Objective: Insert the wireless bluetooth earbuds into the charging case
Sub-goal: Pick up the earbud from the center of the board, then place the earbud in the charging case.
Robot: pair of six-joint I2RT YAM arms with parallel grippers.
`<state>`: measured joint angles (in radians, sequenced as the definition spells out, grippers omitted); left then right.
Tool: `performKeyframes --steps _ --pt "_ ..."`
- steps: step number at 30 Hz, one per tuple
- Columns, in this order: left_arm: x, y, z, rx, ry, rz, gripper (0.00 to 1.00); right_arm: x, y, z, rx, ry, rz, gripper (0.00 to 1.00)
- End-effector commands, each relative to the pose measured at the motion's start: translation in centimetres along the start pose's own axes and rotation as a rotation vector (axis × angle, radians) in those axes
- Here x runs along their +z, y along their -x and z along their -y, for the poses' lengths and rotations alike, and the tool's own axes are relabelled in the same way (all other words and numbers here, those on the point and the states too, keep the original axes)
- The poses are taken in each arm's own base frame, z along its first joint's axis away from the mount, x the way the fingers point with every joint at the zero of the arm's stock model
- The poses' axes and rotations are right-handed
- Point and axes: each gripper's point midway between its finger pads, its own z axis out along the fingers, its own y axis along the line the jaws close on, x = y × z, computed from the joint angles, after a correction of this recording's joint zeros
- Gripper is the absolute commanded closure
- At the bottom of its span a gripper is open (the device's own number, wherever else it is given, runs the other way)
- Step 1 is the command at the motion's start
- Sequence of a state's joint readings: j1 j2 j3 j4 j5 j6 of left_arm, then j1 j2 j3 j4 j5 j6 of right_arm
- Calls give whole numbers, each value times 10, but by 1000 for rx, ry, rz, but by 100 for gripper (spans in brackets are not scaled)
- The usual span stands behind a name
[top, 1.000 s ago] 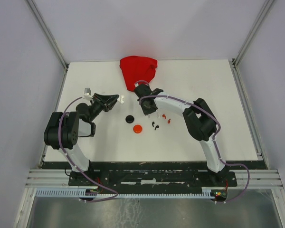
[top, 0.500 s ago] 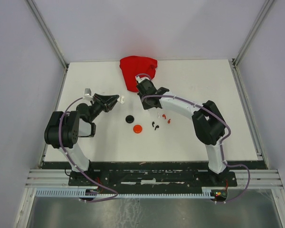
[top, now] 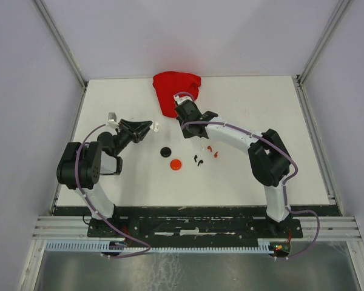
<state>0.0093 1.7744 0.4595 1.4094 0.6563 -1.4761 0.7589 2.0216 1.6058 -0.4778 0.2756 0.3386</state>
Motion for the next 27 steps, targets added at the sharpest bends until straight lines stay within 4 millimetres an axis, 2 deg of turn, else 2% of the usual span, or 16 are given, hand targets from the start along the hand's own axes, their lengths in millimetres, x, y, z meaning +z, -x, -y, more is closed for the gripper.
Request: performKeyframes --steps 1,6,10,17,22,27 --pt "0 -1 14 -11 -52 -1 97 -24 34 4 20 -4 110 89" --pt "0 -3 12 -17 -46 7 97 -29 38 7 34 -16 135 89" --pt "3 -8 9 -32 -35 20 97 -39 52 11 67 -21 211 90" --pt "21 -30 8 -108 -43 -3 97 -74 81 15 93 15 383 90" --pt "38 -51 9 -189 -80 -82 97 -104 96 9 64 116 538 90" --pt "50 -64 12 -193 -96 -121 97 -133 106 -5 24 246 700 90"
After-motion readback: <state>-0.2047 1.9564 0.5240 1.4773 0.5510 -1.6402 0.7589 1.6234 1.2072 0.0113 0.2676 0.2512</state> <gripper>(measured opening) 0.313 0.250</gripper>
